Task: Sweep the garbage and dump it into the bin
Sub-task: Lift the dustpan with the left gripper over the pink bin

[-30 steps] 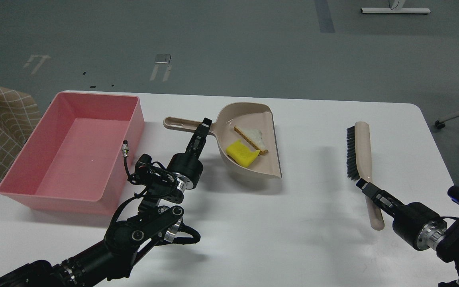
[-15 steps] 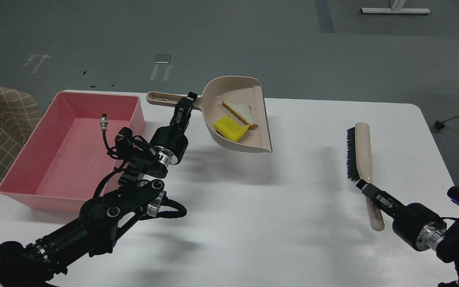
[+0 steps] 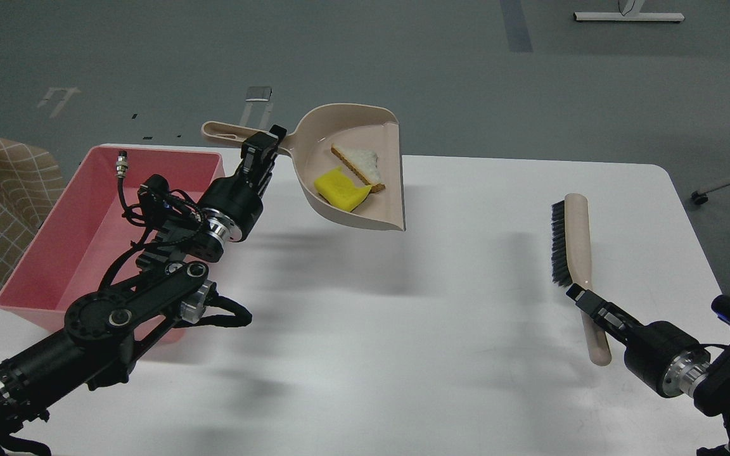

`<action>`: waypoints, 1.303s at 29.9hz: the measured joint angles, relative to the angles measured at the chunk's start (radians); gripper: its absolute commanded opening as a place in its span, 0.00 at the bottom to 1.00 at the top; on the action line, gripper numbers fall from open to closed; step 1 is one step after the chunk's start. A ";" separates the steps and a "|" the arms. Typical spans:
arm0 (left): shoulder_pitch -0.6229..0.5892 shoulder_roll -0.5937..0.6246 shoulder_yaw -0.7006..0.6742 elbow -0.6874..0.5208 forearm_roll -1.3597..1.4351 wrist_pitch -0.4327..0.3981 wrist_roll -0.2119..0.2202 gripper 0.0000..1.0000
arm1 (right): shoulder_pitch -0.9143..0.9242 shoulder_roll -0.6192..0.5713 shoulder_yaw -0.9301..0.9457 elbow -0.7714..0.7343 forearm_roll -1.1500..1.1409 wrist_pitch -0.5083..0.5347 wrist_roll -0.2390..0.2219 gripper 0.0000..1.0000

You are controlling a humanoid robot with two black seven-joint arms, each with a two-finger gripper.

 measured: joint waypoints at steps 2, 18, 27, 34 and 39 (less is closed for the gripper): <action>0.003 0.032 -0.010 -0.007 -0.009 -0.036 -0.005 0.10 | -0.001 -0.001 0.000 -0.001 0.000 0.000 0.000 0.21; 0.054 0.173 -0.153 -0.015 -0.015 -0.262 -0.039 0.10 | 0.001 -0.002 0.000 -0.002 0.000 0.000 0.000 0.21; 0.161 0.200 -0.307 0.002 -0.020 -0.444 -0.045 0.10 | 0.000 -0.009 -0.003 -0.001 0.000 0.000 0.000 0.21; 0.180 0.255 -0.368 0.064 -0.023 -0.558 -0.082 0.10 | 0.000 -0.010 -0.006 -0.001 0.000 0.000 0.000 0.21; 0.180 0.287 -0.401 0.095 -0.024 -0.619 -0.095 0.10 | 0.000 -0.009 -0.006 0.001 -0.002 0.000 0.000 0.22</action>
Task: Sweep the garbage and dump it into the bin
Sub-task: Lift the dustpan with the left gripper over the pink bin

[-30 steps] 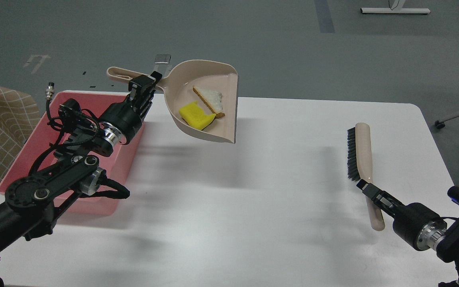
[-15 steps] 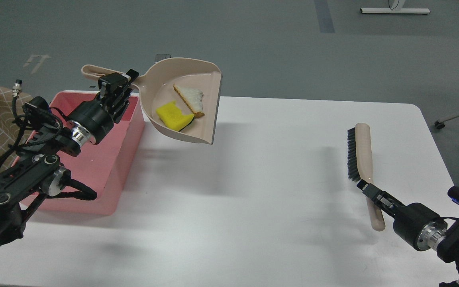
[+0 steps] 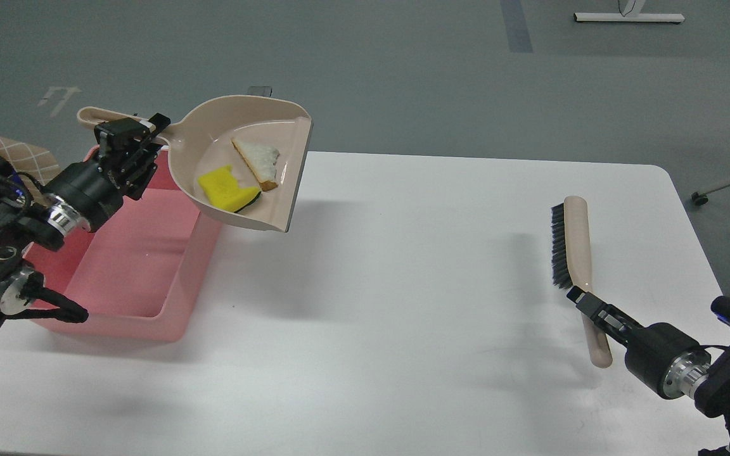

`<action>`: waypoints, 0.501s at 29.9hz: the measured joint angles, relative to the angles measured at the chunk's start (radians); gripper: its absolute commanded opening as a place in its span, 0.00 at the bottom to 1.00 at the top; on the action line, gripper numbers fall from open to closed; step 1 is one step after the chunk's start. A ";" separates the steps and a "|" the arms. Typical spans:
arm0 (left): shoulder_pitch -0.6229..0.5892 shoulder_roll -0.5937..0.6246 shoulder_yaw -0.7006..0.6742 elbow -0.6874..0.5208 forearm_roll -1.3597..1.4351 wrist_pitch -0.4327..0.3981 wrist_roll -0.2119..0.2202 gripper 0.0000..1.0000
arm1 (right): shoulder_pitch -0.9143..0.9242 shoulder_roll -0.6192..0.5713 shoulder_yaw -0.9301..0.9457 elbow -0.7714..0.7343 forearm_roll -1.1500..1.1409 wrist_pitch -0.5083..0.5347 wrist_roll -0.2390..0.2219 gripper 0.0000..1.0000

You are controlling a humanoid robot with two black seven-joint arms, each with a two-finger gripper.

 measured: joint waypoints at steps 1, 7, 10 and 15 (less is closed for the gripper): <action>0.000 0.008 -0.009 0.005 -0.003 -0.019 -0.001 0.11 | 0.000 0.000 0.000 0.001 0.000 0.000 0.000 0.22; 0.000 0.034 -0.036 0.068 -0.025 -0.095 -0.002 0.11 | 0.003 0.000 0.000 0.001 0.000 0.000 0.000 0.22; 0.000 0.049 -0.036 0.099 -0.025 -0.113 -0.023 0.11 | 0.000 0.000 -0.001 0.001 0.000 0.000 0.000 0.22; 0.000 0.071 -0.035 0.146 -0.025 -0.125 -0.063 0.11 | -0.001 0.001 -0.001 0.001 -0.001 0.000 0.000 0.22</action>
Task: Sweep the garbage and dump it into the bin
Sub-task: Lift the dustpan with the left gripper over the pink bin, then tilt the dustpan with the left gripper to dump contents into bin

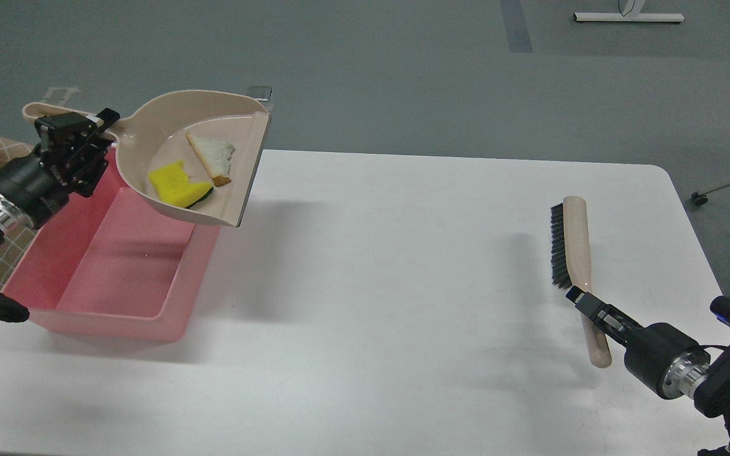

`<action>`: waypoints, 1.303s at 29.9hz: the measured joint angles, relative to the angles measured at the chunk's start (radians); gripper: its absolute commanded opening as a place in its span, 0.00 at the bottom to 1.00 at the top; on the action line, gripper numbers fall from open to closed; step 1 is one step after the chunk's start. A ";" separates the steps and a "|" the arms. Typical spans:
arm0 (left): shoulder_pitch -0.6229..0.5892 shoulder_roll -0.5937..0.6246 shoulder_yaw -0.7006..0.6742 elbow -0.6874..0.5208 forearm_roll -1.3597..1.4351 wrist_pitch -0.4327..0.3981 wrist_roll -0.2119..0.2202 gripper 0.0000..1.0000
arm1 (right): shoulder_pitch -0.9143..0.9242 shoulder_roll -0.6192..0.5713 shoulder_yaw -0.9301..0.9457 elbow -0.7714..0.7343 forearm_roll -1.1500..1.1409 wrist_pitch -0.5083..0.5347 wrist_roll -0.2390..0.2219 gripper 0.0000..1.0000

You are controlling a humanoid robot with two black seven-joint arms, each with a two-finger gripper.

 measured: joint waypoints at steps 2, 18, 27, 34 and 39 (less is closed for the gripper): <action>0.000 0.004 0.001 0.022 0.000 -0.011 -0.011 0.11 | 0.000 0.000 0.000 0.000 0.000 0.000 0.000 0.22; -0.007 0.068 0.013 0.180 0.008 -0.043 -0.068 0.12 | 0.010 -0.002 -0.004 0.000 0.001 0.000 0.000 0.24; -0.013 0.096 0.055 0.274 0.049 -0.043 -0.068 0.12 | 0.011 0.005 -0.005 0.001 0.000 0.000 0.000 0.25; -0.020 0.131 0.062 0.279 0.067 -0.042 -0.068 0.12 | 0.011 0.008 -0.006 0.000 -0.001 0.000 0.000 0.25; -0.054 0.159 0.063 0.278 0.116 -0.042 -0.069 0.12 | 0.008 0.004 -0.005 -0.001 -0.001 0.000 0.000 0.25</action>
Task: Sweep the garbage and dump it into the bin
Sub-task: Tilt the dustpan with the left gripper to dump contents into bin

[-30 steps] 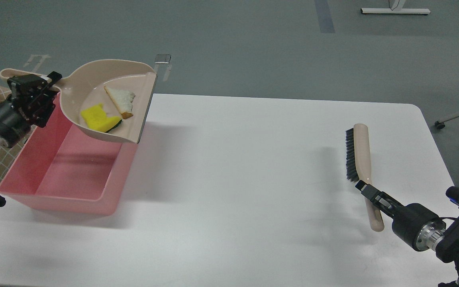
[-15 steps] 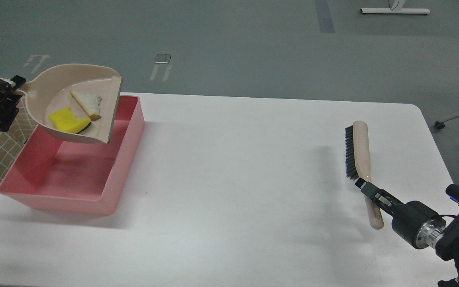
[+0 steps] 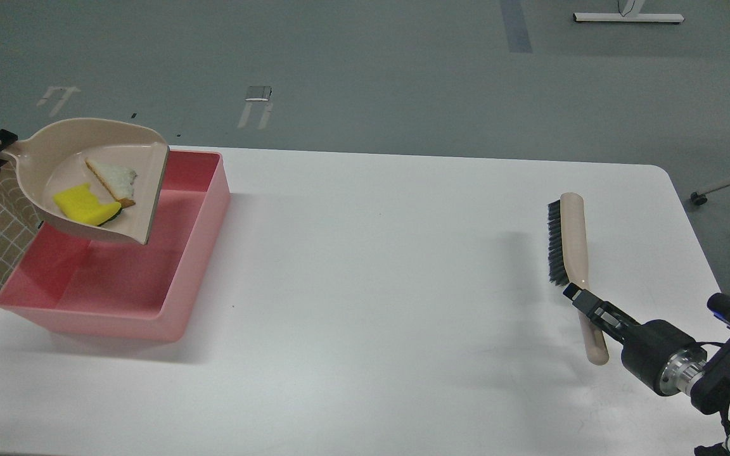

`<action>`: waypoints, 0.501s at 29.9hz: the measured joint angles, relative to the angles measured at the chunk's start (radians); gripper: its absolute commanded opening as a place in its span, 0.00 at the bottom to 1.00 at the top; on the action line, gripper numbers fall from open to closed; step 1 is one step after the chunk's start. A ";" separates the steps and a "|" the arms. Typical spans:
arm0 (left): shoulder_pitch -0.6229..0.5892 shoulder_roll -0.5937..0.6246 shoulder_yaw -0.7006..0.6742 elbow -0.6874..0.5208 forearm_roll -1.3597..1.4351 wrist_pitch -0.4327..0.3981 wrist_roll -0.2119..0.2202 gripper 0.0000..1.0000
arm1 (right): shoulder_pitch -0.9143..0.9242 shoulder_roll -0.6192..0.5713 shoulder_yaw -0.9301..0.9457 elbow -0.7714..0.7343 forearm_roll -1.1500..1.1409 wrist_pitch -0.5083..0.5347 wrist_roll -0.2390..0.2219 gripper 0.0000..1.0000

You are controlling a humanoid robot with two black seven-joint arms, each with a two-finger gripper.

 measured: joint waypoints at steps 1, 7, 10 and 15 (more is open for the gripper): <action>-0.004 0.008 0.000 0.000 0.015 0.000 0.000 0.12 | -0.002 0.000 0.000 0.000 0.000 0.000 0.000 0.25; -0.011 0.029 0.000 -0.001 0.115 0.002 0.000 0.12 | 0.002 0.003 0.000 -0.002 -0.001 0.000 0.000 0.25; -0.009 0.048 0.000 -0.008 0.140 0.015 0.000 0.12 | 0.004 0.004 0.001 -0.003 -0.001 0.000 0.000 0.25; -0.010 0.074 0.000 -0.014 0.179 0.044 0.000 0.11 | 0.009 0.005 0.001 -0.011 -0.002 0.000 0.000 0.25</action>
